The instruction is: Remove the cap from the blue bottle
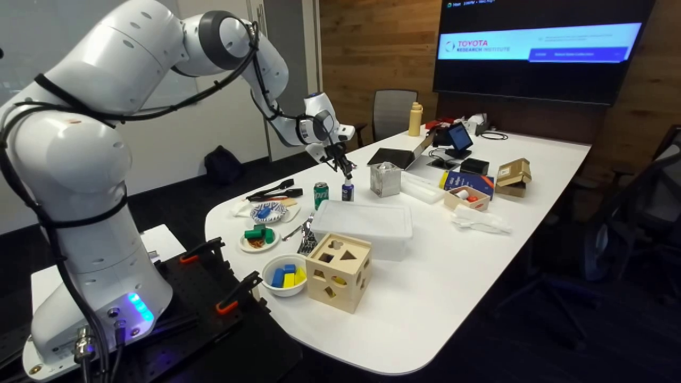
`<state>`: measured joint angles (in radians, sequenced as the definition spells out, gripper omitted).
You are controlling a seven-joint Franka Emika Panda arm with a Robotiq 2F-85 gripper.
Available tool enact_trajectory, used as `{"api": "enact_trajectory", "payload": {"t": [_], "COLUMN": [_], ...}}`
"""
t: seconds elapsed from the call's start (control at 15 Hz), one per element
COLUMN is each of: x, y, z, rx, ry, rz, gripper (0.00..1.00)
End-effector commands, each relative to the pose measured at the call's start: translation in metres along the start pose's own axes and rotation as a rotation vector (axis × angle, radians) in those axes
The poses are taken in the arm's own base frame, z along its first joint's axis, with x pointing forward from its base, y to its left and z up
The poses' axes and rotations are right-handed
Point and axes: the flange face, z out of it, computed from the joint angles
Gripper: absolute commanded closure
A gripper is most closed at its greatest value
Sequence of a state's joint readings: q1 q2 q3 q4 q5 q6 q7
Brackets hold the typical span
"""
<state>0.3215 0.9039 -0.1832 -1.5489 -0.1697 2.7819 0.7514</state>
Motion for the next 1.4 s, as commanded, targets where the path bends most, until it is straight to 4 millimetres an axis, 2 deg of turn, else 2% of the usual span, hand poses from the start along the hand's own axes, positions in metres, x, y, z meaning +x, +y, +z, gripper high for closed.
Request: {"api": "enact_trajectory", "payload": {"t": [0.0,0.2,0.6,0.73,0.87,1.13,1.33], "x": [0.005,0.008,0.025,0.022,0.002,-0.062,-0.107], "y": [0.001,0.000,0.005,0.004,0.005,0.018,0.032], "z": [-0.019,-0.030,-0.063,-0.074,-0.079,-0.080,-0.073], "rx": [0.017,0.035,0.020,0.020,0.003,-0.002,0.016], "ry": [-0.022,-0.042,-0.058,-0.082,-0.126,-0.212,-0.222], "rz": [-0.020,-0.026,-0.018,-0.025,-0.033,-0.038,-0.038], "gripper": [0.94,0.94,0.94,0.94,0.94,0.94,0.94]}}
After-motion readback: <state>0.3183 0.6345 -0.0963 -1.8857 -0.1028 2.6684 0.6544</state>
